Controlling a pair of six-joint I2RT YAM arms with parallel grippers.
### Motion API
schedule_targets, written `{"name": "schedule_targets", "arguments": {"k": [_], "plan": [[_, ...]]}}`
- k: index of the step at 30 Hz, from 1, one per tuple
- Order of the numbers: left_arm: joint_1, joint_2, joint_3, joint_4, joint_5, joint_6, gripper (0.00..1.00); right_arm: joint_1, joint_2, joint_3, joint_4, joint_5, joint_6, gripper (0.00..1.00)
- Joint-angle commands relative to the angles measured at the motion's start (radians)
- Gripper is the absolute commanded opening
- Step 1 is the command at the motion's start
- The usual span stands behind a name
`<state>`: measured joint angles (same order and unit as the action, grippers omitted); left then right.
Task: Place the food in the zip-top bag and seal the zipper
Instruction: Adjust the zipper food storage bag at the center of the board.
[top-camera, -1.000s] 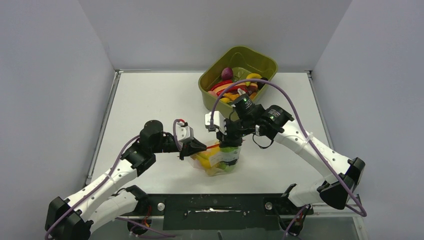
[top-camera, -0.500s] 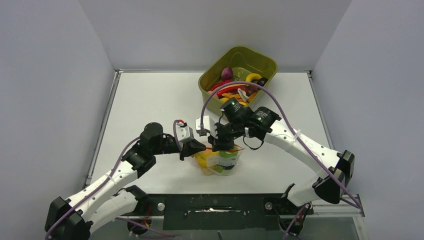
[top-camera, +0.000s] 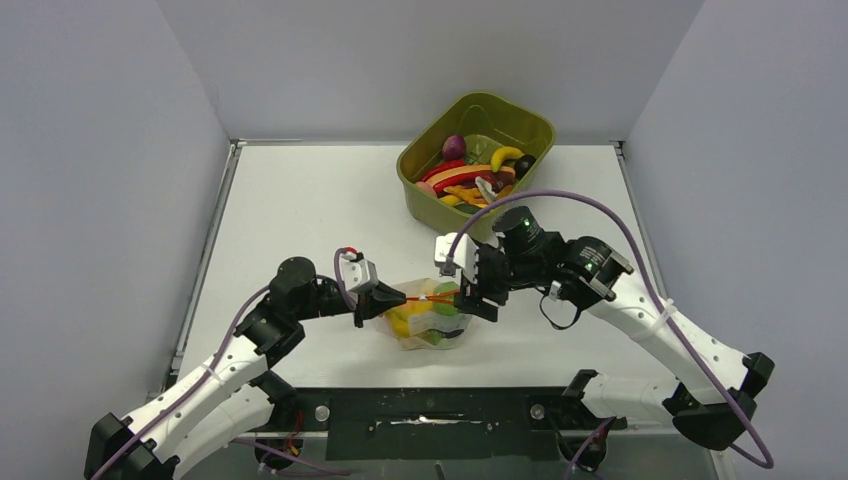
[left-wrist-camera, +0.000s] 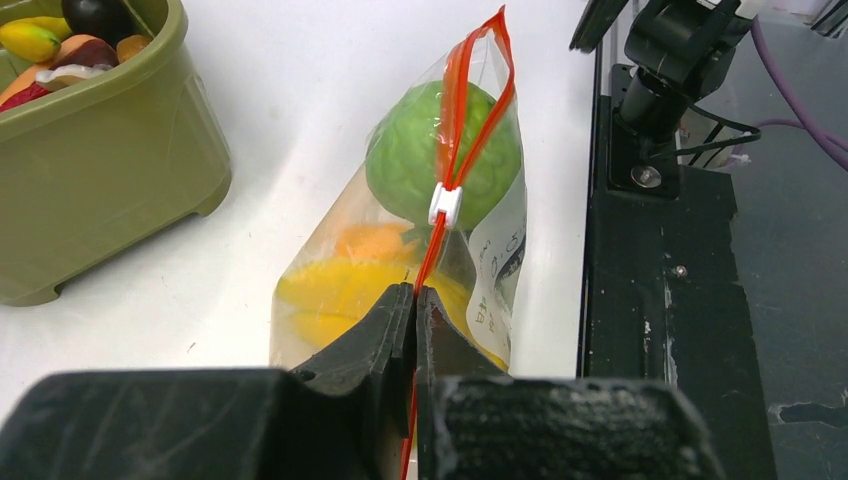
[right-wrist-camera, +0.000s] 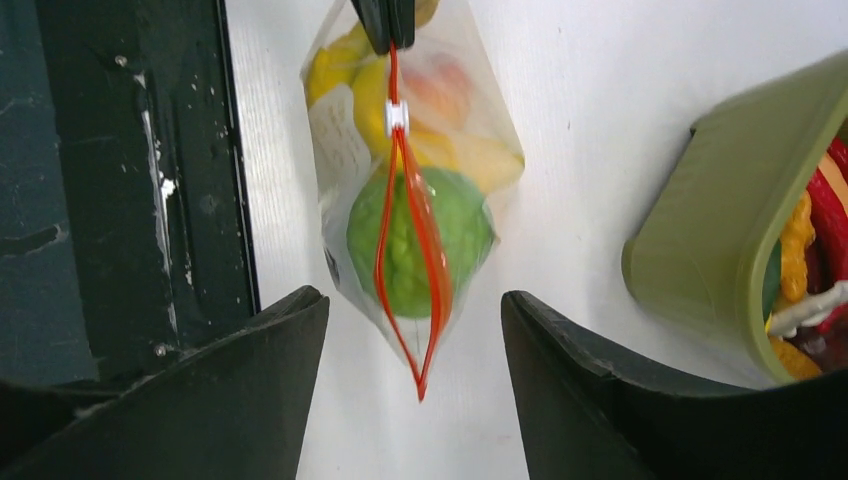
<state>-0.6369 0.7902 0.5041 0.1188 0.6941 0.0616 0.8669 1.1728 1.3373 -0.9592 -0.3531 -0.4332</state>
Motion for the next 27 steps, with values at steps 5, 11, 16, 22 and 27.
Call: {"name": "schedule_targets", "arguments": {"k": [5,11,16,22,27], "plan": [[0.010,-0.026,0.001,0.115,-0.004,-0.029,0.00,-0.018,-0.044,-0.053,-0.131,0.169,-0.008,0.65],[0.009,-0.034,0.001,0.115,-0.010,-0.032,0.00,-0.019,-0.029,-0.068,-0.106,0.179,-0.025,0.58],[0.013,-0.040,-0.001,0.118,-0.021,-0.032,0.00,-0.019,-0.016,-0.021,-0.041,0.201,-0.036,0.00],[0.015,-0.033,0.019,0.209,-0.006,-0.092,0.00,0.031,-0.012,0.161,0.083,0.073,-0.009,0.00],[0.017,-0.053,-0.003,0.235,-0.068,-0.095,0.00,-0.012,0.005,0.061,0.108,0.088,-0.024,0.00]]}}
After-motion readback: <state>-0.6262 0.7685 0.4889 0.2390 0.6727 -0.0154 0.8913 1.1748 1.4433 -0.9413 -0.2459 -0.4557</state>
